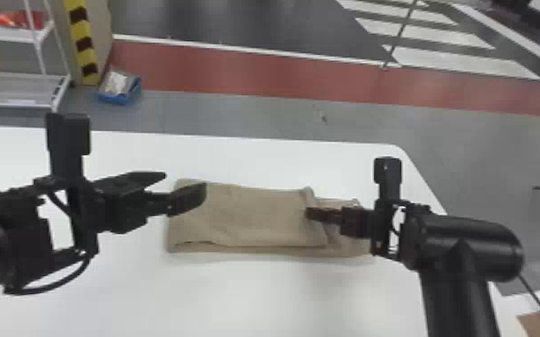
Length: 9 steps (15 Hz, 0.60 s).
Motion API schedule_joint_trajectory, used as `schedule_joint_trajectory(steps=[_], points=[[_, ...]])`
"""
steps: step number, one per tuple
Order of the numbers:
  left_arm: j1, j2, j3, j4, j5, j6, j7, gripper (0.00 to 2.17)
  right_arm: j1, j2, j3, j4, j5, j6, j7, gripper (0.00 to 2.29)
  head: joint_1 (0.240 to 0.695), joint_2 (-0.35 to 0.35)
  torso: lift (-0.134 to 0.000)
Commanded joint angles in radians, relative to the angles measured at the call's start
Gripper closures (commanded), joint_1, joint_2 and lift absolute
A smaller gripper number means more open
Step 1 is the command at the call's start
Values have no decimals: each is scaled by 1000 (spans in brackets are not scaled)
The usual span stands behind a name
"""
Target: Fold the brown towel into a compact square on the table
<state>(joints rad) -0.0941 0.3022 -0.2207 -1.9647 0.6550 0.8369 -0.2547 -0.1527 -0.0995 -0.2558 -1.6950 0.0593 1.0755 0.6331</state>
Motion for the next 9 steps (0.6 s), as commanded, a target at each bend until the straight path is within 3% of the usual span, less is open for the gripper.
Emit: schedule_joint_trajectory(steps=[1, 4, 5, 9], points=[[1, 0, 1, -3, 0, 0, 0, 29, 5, 0, -5, -2, -4, 1, 2, 826, 695, -252, -124], [5, 0, 1, -11, 0, 0, 0, 29, 15, 1, -7, -34, -12, 16, 11, 880, 695, -253, -124], [8, 0, 4, -11, 0, 0, 0, 29, 18, 1, -8, -52, -16, 34, 17, 1126, 695, -253, -124], [16, 6, 17, -23, 0, 0, 0, 29, 44, 6, -8, -150, -38, 87, 16, 1139, 695, -246, -124]])
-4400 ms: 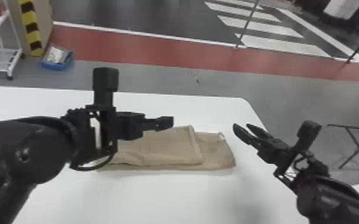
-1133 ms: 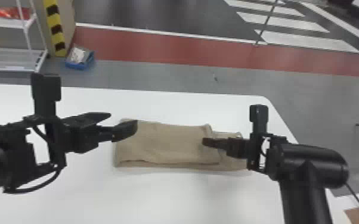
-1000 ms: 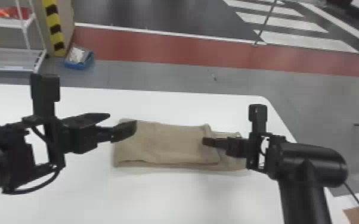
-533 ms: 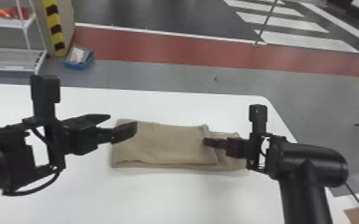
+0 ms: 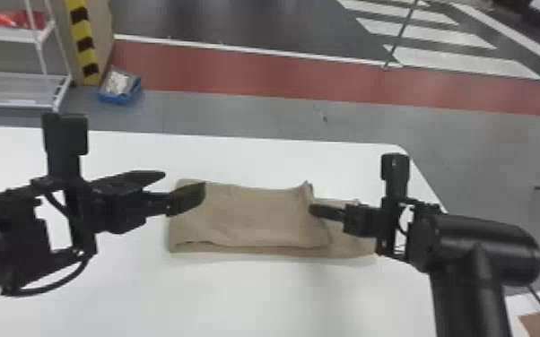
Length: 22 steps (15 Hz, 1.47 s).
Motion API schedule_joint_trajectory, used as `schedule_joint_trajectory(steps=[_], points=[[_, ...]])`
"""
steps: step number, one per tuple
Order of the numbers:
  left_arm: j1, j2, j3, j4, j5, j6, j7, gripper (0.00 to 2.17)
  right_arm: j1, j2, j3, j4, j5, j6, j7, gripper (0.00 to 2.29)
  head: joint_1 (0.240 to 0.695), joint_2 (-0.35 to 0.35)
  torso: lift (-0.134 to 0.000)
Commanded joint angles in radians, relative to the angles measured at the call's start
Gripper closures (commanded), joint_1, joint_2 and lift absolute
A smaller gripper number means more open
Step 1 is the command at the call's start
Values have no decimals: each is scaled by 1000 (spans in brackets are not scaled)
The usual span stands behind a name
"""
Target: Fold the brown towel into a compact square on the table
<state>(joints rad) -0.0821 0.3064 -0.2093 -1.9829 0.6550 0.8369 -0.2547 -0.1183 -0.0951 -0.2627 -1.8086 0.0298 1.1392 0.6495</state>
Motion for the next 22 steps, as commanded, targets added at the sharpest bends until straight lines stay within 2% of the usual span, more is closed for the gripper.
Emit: schedule_joint_trajectory(steps=[1, 4, 6, 8, 9, 10, 12, 15, 20, 22], points=[[4, 2, 7, -5, 2, 0, -1, 29, 17, 3, -6, -64, -19, 41, -1, 1139, 695, -243, -124], [9, 5, 13, -7, 2, 0, -6, 29, 51, 3, -61, -186, -82, 90, -1, 1139, 695, -234, -124], [15, 5, 13, -8, 0, 0, -6, 29, 66, 0, -179, -256, -165, 124, -1, 1139, 695, -237, -124], [19, 11, 13, -8, 0, 3, -8, 29, 62, -29, -254, -252, -197, 143, -1, 1139, 695, -270, -124], [24, 11, 13, -8, 2, 0, -8, 29, 68, -43, -262, -222, -191, 143, -1, 1139, 695, -287, -124], [25, 10, 13, -8, -2, 0, -8, 29, 72, -43, -254, -173, -180, 143, -1, 1139, 695, -304, -124], [27, 3, 5, -11, -6, 3, -6, 29, 75, -43, -196, -101, -143, 115, -2, 1139, 695, -326, -124], [41, 2, 8, -40, -15, 18, 2, 29, 85, -32, -187, -132, -149, 118, -2, 1139, 695, -324, -124], [53, 5, 15, -50, -20, 21, 2, 29, 118, -40, -313, -288, -229, 161, -1, 1139, 695, -328, -124], [50, 2, 8, -50, -25, 21, 2, 29, 115, -66, -365, -282, -254, 161, -1, 1139, 695, -344, -124]])
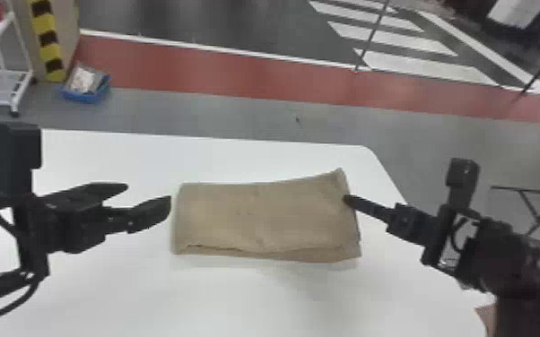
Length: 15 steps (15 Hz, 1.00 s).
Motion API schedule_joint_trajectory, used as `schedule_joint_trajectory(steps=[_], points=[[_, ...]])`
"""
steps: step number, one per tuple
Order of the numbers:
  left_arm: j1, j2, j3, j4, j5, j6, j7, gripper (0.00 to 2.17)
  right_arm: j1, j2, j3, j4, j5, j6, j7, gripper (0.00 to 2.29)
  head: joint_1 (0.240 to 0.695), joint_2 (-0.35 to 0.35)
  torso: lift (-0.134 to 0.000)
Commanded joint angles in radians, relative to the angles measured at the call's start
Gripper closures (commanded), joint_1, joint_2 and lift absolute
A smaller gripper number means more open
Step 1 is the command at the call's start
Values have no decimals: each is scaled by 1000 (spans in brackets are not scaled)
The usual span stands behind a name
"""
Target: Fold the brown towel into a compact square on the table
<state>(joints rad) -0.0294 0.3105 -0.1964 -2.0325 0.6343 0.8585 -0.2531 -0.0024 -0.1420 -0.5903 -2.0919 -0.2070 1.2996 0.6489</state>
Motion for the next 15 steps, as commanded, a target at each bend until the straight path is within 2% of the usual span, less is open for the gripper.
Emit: schedule_joint_trajectory(steps=[1, 2, 6, 7, 8, 9, 12, 15], points=[[-7, -5, -8, 2, -5, 0, 0, 29, -5, -42, -46, 19, -14, 1, 0, 1139, 695, -350, -124], [-12, -5, -12, 2, -5, 0, -1, 29, -8, -51, -45, 59, -8, 1, 0, 1139, 695, -350, -124], [-12, -10, -18, 14, -22, 0, -5, 29, -8, -45, 14, 202, 44, -92, -3, 1106, 695, -350, -124], [-9, -8, -14, 12, -24, 0, -6, 29, -8, -39, 29, 219, 72, -119, -14, 721, 695, -350, -124], [-7, -4, -11, 12, -22, 0, -8, 29, -7, -31, 38, 224, 92, -159, -17, 137, 695, -350, -124], [-6, -2, -9, 12, -24, 0, -8, 29, -4, -30, 37, 222, 92, -168, -17, -2, 695, -350, -124], [-10, -10, -17, 23, -36, 0, -6, 29, 50, -2, -23, 159, 60, -294, -17, 26, 695, -350, -124], [-12, -10, -28, 34, -38, -9, -8, 29, 84, -5, -101, 158, 37, -337, -12, 46, 695, -350, -124]])
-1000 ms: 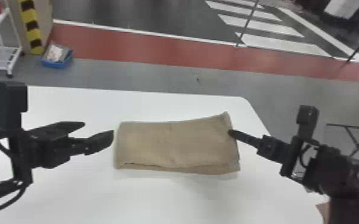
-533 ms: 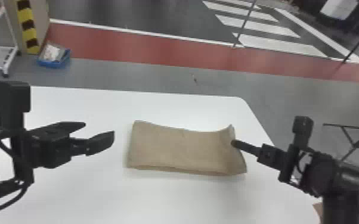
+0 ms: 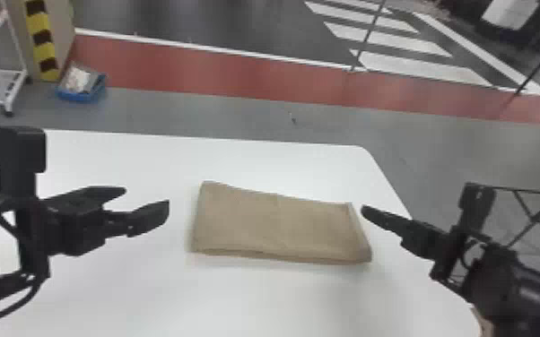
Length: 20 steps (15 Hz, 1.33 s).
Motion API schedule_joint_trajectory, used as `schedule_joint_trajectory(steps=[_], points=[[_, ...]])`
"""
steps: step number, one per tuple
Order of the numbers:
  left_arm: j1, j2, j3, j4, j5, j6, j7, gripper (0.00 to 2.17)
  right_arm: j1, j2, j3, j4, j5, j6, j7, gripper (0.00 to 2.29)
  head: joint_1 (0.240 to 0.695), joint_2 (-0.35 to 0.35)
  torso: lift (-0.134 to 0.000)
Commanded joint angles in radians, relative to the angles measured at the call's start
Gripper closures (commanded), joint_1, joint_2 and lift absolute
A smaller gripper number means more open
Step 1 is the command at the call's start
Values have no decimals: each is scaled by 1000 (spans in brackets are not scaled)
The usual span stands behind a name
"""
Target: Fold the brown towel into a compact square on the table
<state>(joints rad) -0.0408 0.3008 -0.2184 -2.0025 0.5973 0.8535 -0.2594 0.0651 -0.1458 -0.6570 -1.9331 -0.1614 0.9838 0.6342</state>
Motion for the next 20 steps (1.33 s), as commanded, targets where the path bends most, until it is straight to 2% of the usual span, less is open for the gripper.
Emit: schedule_joint_trajectory(steps=[1, 5, 7, 9, 11, 15, 17, 20], points=[[-5, -2, -13, 10, -1, -10, -1, 29, 32, -3, -49, -1, -10, -39, 4, 46, 695, -350, -124], [-10, -9, -81, 62, -25, -130, 14, 29, 90, 2, -85, -1, -55, -107, 13, 120, 695, -350, -124], [-24, -25, -128, 117, -40, -179, 37, 46, 130, 9, -92, -1, -69, -156, 13, 124, 695, -350, -124], [-27, -49, -168, 162, -74, -191, 68, 137, 170, 26, -110, -3, -93, -202, 15, 124, 695, -350, -124], [-28, -63, -227, 208, -123, -290, 115, 262, 208, 38, -139, -7, -135, -239, 19, 127, 695, -350, -124], [-68, -91, -276, 271, -168, -293, 146, 340, 266, 66, -173, -41, -147, -300, 28, 127, 695, -350, -124], [-91, -97, -309, 283, -200, -283, 167, 427, 268, 78, -201, -46, -148, -306, 58, 130, 695, -350, -124], [-110, -121, -334, 297, -228, -185, 173, 427, 268, 78, -211, -44, -158, -309, 65, 130, 695, -350, -124]])
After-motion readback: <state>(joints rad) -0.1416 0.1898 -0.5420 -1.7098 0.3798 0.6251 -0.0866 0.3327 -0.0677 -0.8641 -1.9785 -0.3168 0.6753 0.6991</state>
